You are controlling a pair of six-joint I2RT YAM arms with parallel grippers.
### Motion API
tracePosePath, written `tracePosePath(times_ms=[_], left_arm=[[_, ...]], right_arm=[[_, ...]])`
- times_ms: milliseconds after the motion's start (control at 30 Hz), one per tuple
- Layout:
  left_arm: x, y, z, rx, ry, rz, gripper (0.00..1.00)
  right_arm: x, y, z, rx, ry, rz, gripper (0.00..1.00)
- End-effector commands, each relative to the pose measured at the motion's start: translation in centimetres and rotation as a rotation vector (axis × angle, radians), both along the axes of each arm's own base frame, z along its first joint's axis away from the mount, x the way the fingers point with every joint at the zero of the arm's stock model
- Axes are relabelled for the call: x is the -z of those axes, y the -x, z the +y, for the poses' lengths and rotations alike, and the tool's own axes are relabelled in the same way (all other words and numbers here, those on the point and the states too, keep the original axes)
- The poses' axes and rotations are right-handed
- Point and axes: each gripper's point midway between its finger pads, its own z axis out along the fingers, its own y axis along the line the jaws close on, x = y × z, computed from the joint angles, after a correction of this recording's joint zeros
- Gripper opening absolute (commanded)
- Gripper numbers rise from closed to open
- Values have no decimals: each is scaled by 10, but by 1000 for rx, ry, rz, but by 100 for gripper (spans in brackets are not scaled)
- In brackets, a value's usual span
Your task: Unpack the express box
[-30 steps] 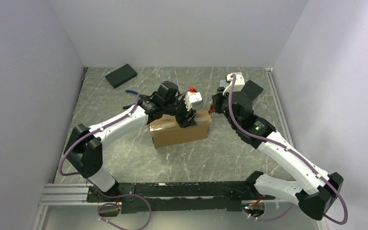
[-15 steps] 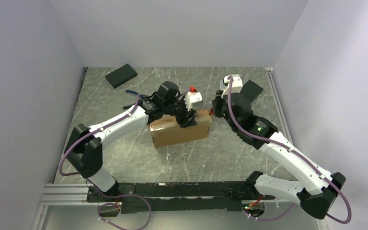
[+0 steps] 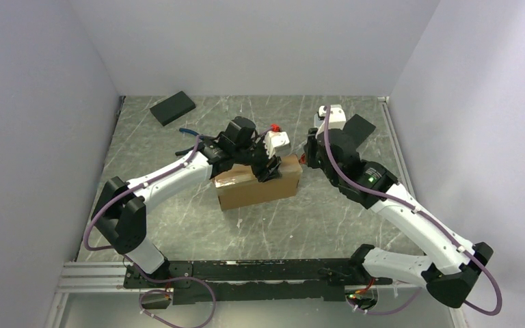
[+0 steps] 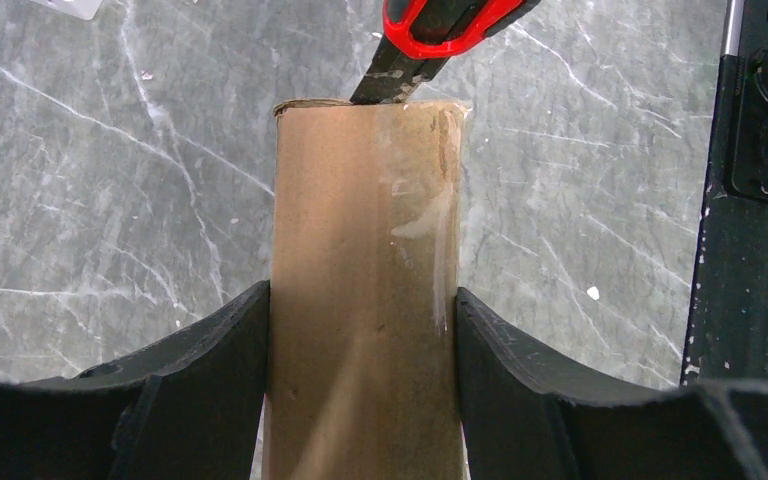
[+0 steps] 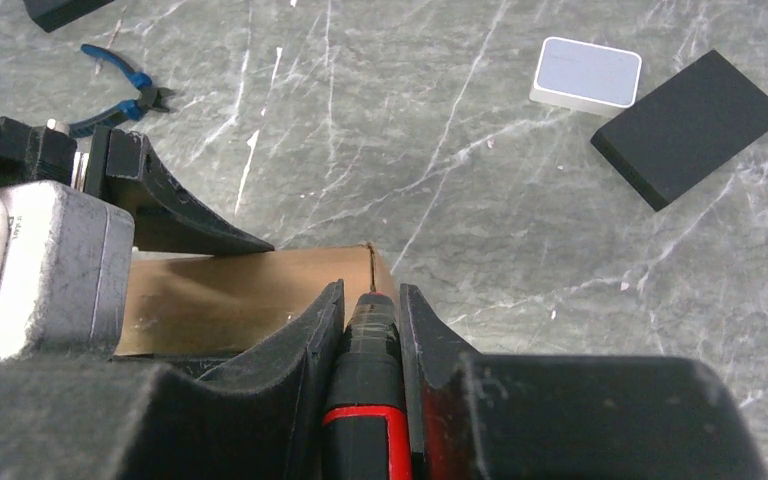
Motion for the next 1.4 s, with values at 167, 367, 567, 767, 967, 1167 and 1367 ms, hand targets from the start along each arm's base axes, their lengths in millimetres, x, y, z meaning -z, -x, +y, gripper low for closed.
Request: tracePosePath(times_ms=[167,367,567,767,967,1167,1367], left_arm=[[17,-22,11,-116,-72,-69,42],[18,-24,13,-126,-78,-76,42],[18,-25,13,-132,-81,-77,41],[27,-28,18,-159,-113,-75,38],[26,-30,18,-164,-115,-77,37],[26,-30,19,-166,-118,-82,36],[29,-31,19,-167,-125,-79,35]], right_arm=[[-8,6,11,-14,-48,48,0],[-15,15,1,-8,-39,60,0],[12,13,10,-35,-14,106,0],[14,16,7,-48,-16,88,0],[1,25,2,-54,-38,83,0],[2,25,1,-50,-36,81,0],[24,22,7,-50,-16,117,0]])
